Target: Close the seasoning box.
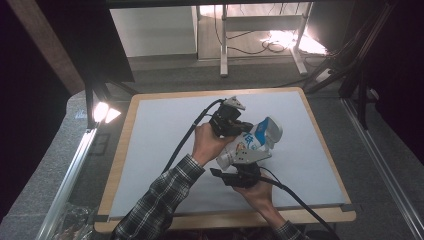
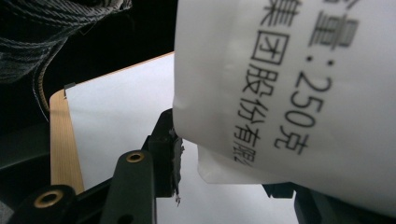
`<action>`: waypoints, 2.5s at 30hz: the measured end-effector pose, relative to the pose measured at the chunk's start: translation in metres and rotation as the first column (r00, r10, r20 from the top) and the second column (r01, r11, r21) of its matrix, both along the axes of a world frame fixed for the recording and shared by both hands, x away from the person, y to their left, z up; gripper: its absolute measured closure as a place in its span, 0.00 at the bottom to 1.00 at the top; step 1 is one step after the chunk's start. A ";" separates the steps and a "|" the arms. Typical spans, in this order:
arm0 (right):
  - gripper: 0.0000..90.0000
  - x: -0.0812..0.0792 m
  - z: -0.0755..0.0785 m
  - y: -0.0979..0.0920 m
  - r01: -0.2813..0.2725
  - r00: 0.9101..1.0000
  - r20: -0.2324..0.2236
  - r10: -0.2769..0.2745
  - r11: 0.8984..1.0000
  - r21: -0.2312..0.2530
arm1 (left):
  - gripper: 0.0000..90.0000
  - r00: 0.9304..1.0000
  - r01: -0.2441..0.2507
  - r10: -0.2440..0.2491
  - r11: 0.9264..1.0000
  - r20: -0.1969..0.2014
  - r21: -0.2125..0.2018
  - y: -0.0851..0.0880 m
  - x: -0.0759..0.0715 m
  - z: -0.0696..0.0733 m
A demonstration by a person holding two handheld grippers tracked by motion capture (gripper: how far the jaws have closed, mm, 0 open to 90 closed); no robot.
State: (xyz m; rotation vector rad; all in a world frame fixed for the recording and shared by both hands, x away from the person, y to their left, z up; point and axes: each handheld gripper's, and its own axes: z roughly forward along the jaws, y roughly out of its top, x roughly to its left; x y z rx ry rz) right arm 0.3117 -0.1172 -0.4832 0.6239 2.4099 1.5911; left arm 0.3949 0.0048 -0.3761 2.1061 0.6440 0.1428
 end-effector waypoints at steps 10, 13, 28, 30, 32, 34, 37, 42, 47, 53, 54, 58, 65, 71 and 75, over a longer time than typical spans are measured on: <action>0.60 -0.001 0.001 0.001 0.009 1.000 -0.021 -0.009 1.000 0.013 | 1.00 1.000 0.002 -0.002 1.000 -0.006 0.012 -0.002 0.001 0.001; 0.60 -0.001 0.001 0.001 0.012 1.000 -0.025 -0.012 1.000 0.015 | 1.00 1.000 0.003 -0.003 1.000 -0.008 0.015 -0.003 0.002 0.002; 0.60 0.000 0.002 0.001 0.019 0.999 -0.032 -0.018 1.000 0.022 | 1.00 1.000 0.009 -0.008 0.999 -0.017 0.039 -0.004 0.004 0.003; 0.60 0.000 0.002 0.001 0.021 0.999 -0.034 -0.020 1.000 0.023 | 1.00 1.000 0.011 -0.011 0.999 -0.016 0.044 -0.004 0.005 0.003; 0.60 0.001 0.003 0.001 0.021 0.999 -0.035 -0.020 0.999 0.024 | 1.00 1.000 0.012 -0.011 0.999 -0.017 0.046 -0.004 0.005 0.003; 0.60 0.001 0.003 0.001 0.021 0.999 -0.039 -0.020 0.999 0.027 | 1.00 1.000 0.013 -0.012 0.999 -0.019 0.049 -0.005 0.005 0.004; 0.60 0.001 0.003 0.001 0.022 0.999 -0.042 -0.021 0.999 0.027 | 1.00 1.000 0.012 -0.011 0.999 -0.020 0.050 -0.005 0.005 0.004; 0.59 0.001 0.003 0.001 0.023 0.999 -0.044 -0.022 0.999 0.032 | 1.00 1.000 0.014 -0.013 0.998 -0.019 0.056 -0.006 0.006 0.004; 0.60 0.001 0.004 0.002 0.025 0.999 -0.042 -0.024 0.999 0.033 | 1.00 1.000 0.018 -0.017 0.998 -0.020 0.062 -0.007 0.006 0.005; 0.60 0.001 0.004 0.002 0.025 0.999 -0.037 -0.024 0.999 0.031 | 1.00 1.000 0.022 -0.021 0.997 -0.018 0.070 -0.008 0.006 0.006; 0.60 0.001 0.004 0.002 0.025 0.999 -0.037 -0.023 0.999 0.031 | 1.00 1.000 0.022 -0.021 0.997 -0.019 0.070 -0.008 0.006 0.006; 0.60 0.001 0.004 0.002 0.024 0.999 -0.037 -0.023 0.999 0.031 | 1.00 1.000 0.017 -0.016 0.998 -0.024 0.064 -0.009 0.006 0.006; 0.60 0.001 0.005 0.002 0.024 0.999 -0.036 -0.023 0.999 0.033 | 1.00 0.999 0.024 -0.022 0.997 -0.024 0.076 -0.009 0.007 0.006; 0.60 0.001 0.005 0.001 0.026 0.999 -0.034 -0.024 0.999 0.035 | 1.00 0.999 0.023 -0.021 0.997 -0.030 0.078 -0.011 0.008 0.007; 0.60 0.002 0.005 0.001 0.025 0.999 -0.029 -0.024 0.999 0.033 | 1.00 0.999 0.022 -0.020 0.997 -0.034 0.077 -0.011 0.008 0.007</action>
